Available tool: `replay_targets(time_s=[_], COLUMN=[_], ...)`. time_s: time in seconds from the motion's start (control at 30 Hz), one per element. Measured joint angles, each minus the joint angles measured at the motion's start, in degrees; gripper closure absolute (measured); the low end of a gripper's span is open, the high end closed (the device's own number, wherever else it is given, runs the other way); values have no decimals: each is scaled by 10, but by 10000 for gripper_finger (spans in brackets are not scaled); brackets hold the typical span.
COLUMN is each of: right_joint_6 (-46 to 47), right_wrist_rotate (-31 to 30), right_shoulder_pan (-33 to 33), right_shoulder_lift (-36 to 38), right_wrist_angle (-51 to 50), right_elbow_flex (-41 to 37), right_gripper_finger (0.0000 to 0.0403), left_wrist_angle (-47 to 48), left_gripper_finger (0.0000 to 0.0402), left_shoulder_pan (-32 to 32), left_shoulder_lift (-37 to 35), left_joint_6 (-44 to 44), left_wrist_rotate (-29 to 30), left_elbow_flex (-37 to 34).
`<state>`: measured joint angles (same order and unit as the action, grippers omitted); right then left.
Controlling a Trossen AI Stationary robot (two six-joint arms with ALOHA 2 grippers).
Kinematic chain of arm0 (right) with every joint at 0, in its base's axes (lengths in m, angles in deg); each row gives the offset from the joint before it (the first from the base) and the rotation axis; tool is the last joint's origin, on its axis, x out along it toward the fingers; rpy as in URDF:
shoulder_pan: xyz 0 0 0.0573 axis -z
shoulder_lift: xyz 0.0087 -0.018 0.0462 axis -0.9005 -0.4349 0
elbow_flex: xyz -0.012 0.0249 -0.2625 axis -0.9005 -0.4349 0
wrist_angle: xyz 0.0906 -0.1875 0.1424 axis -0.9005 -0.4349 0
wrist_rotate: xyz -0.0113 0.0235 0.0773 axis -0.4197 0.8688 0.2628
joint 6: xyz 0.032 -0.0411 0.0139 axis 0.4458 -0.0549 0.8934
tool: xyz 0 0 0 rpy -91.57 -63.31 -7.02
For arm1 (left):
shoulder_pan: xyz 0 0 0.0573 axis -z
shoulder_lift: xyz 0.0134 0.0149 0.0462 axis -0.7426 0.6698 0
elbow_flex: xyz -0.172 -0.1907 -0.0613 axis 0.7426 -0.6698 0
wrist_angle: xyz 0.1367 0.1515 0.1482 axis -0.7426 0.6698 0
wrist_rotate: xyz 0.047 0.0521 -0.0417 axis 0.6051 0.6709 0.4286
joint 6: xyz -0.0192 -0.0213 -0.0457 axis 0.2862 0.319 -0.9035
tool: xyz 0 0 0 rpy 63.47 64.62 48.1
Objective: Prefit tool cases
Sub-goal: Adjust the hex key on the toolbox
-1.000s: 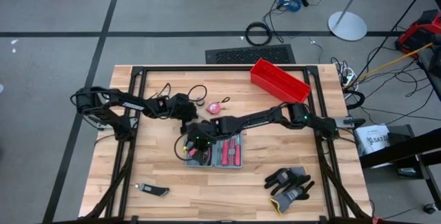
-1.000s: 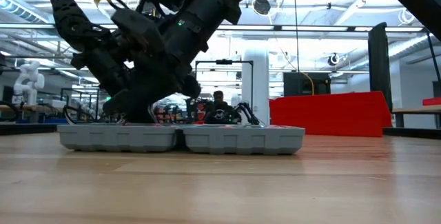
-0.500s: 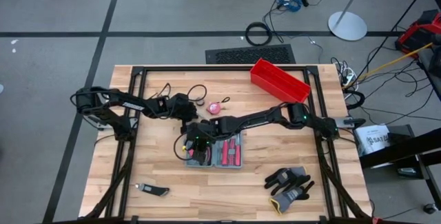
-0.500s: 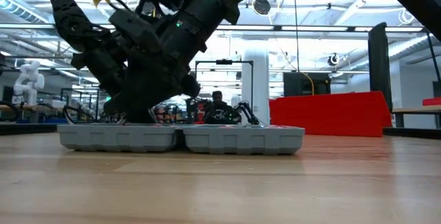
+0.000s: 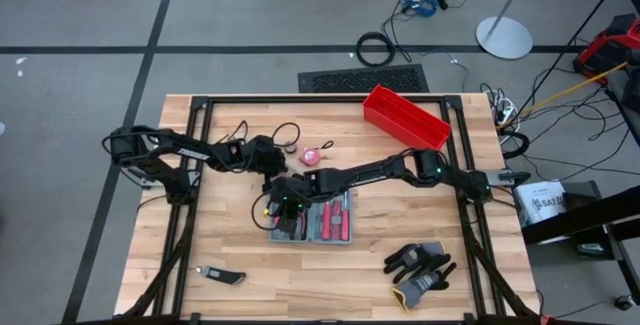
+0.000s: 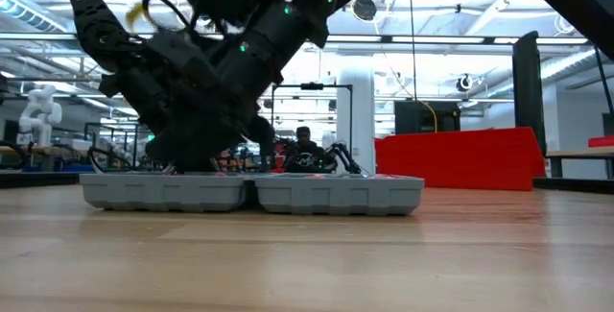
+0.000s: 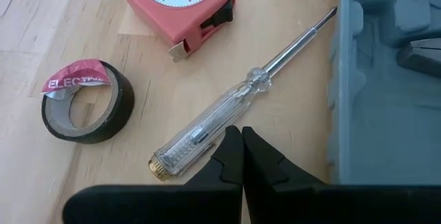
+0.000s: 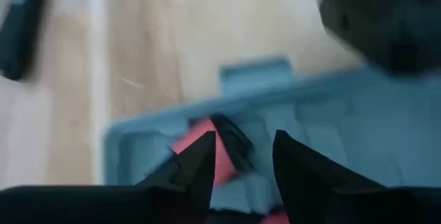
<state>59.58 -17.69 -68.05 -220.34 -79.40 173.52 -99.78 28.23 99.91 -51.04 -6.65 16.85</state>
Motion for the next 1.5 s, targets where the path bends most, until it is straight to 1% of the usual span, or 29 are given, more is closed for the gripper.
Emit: replay_targets(time_s=[0.07,0.27,0.33,0.4,0.47,0.5,0.53,0.73,0.93,1.03,1.13,1.2,1.33,1.4,1.5], right_joint_6=[16,23,30,35,32,27,31,65,88,102,129,160,226,254,286], right_wrist_rotate=[2,30,31,36,38,45,48,48,37,19,-23,-55,-105,-151,-210], right_shoulder_pan=[2,3,5,7,9,9,9,8,4,-1,-10,-19,-35,-42,-52], right_shoulder_lift=[-8,-22,-22,-22,-22,-23,-23,-20,6,25,35,36,36,37,37], right_wrist_angle=[-9,18,18,19,23,28,31,32,29,28,10,-3,-7,-7,-9], right_elbow_flex=[-1,1,1,1,1,0,0,0,-3,-2,-2,-2,-4,-6,-7], right_gripper_finger=[272,273,282,314,369,384,389,399,401,401,402,402,402,402,402], left_wrist_angle=[0,-1,-1,-1,-1,-1,-2,-18,-32,-32,-31,-30,-30,-25,-15], left_gripper_finger=[401,401,401,401,401,401,401,402,402,402,401,402,402,402,402], left_shoulder_pan=[0,0,0,0,0,0,0,1,2,2,3,3,4,4,4], left_shoulder_lift=[0,0,0,0,0,0,0,-1,0,0,0,-3,-17,-28,-52], left_joint_6=[0,0,0,0,0,0,0,-41,-96,-105,-119,-120,-120,-118,-95], left_wrist_rotate=[0,-1,-1,-1,-2,-1,1,22,31,43,69,100,193,231,243], left_elbow_flex=[0,0,0,0,0,0,-1,-11,-16,-16,-16,-16,-16,-16,-16])
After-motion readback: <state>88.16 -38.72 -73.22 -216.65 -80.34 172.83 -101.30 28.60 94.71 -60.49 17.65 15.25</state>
